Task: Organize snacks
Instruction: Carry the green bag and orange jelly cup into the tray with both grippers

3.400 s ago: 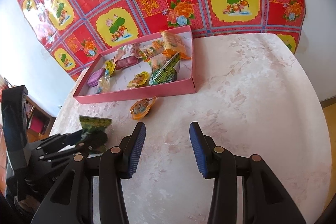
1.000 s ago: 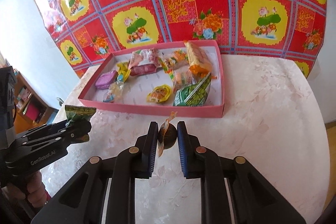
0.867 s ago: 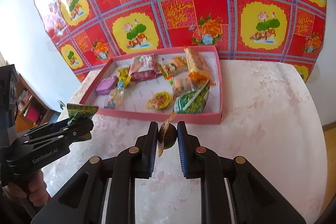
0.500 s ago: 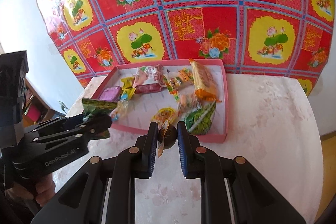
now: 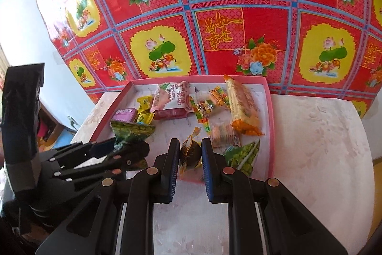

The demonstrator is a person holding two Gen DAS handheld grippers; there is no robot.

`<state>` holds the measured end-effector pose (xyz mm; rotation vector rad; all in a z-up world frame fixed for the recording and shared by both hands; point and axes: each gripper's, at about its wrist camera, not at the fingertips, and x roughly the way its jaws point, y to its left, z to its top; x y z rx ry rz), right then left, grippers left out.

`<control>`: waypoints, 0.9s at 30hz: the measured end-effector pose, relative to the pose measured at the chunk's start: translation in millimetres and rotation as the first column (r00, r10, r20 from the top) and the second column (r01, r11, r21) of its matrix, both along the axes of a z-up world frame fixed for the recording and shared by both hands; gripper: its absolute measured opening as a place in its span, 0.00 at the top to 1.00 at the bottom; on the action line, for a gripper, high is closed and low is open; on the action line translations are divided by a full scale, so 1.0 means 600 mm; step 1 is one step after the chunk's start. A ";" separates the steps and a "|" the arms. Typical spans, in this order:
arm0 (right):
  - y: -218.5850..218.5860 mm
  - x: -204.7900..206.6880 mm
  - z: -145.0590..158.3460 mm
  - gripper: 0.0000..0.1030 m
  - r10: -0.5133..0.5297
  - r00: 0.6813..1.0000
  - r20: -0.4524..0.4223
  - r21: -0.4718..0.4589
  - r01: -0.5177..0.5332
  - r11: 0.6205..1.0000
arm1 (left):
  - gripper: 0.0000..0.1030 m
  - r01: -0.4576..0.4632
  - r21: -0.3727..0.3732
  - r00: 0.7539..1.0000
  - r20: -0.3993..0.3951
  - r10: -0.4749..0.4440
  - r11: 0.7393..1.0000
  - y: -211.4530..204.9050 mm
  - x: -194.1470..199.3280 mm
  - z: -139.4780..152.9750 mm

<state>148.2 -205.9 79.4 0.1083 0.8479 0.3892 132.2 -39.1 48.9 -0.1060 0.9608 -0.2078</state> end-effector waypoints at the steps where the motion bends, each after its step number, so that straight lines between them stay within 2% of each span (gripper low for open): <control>1: 0.001 0.004 -0.002 0.81 0.001 1.000 -0.004 0.001 0.000 1.000 | 0.63 0.001 0.001 1.000 0.003 -0.001 1.000 0.000 0.001 -0.002; 2: 0.002 0.009 -0.006 0.81 0.002 1.000 -0.010 0.003 -0.002 1.000 | 0.63 0.002 0.004 1.000 0.005 -0.002 1.000 -0.001 0.004 -0.004; 3: 0.003 0.013 -0.008 0.81 0.003 1.000 -0.013 0.005 -0.003 1.000 | 0.63 -0.010 0.001 0.999 0.048 0.010 1.000 -0.002 0.006 -0.006; 12: 0.008 0.042 -0.028 0.81 0.008 0.999 -0.039 0.013 -0.008 1.000 | 0.64 -0.004 0.037 0.996 0.086 0.001 0.999 -0.014 0.016 -0.017; 27: 0.004 0.059 -0.040 0.80 -0.001 0.997 -0.074 0.045 0.004 0.999 | 0.63 -0.003 -0.003 0.996 0.093 0.003 1.000 -0.010 0.027 -0.023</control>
